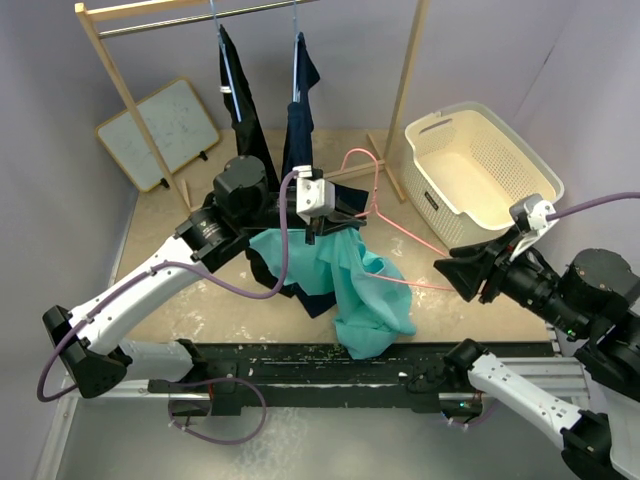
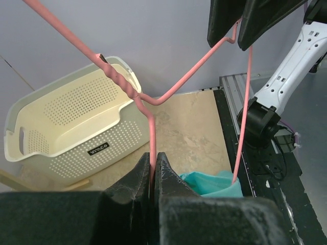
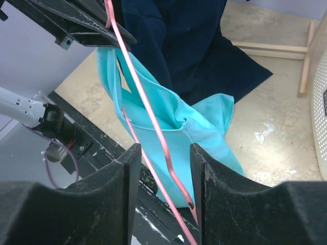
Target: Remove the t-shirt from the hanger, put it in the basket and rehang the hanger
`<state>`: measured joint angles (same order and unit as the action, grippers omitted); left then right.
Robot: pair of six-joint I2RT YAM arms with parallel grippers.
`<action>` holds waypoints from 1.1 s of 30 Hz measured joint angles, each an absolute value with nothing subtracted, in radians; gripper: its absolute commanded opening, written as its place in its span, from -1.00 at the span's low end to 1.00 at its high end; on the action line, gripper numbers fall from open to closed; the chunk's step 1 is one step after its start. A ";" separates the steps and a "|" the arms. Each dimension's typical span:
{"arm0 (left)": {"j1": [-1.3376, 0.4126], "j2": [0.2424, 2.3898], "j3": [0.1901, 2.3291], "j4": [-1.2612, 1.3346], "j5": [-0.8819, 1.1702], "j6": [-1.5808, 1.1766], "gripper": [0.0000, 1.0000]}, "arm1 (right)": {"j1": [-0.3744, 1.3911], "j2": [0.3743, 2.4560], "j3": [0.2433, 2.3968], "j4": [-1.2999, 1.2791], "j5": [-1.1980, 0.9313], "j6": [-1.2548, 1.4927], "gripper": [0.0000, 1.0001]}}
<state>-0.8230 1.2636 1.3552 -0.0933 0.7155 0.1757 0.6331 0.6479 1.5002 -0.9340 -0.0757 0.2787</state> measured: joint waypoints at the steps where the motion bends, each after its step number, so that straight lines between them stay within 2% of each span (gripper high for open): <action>1: -0.823 1.262 1.355 -0.093 0.717 0.176 -1.00 | 0.633 0.651 1.496 -0.933 -0.080 0.278 -0.24; 5: -0.823 1.262 1.352 -0.091 0.723 0.175 -1.00 | 0.633 0.654 1.492 -0.929 -0.090 0.277 -0.52; 10: -0.821 1.266 1.343 -0.067 0.730 0.165 -1.00 | 0.633 0.654 1.490 -0.926 -0.102 0.277 -0.55; 12: -0.819 1.273 1.343 -0.052 0.734 0.155 -1.00 | 0.633 0.653 1.484 -0.922 -0.103 0.276 -0.63; 16: -0.819 1.303 1.343 -0.010 0.753 0.127 -1.00 | 0.633 0.654 1.470 -0.916 -0.104 0.276 -1.00; 17: -0.818 1.311 1.343 -0.001 0.754 0.118 -0.94 | 0.633 0.653 1.468 -0.917 -0.103 0.278 -1.00; 20: -0.816 1.342 1.344 0.031 0.748 0.096 -0.51 | 0.634 0.654 1.468 -0.923 -0.083 0.284 -1.00; 24: -0.823 1.388 1.355 0.080 0.694 0.056 0.19 | 0.635 0.659 1.469 -0.955 0.001 0.312 -1.00; 27: -0.828 1.403 1.358 0.097 0.657 0.033 0.31 | 0.635 0.667 1.481 -0.984 0.094 0.339 -1.00; 33: -0.832 1.404 1.358 0.111 0.581 0.017 0.32 | 0.635 0.669 1.536 -1.037 0.246 0.371 -1.00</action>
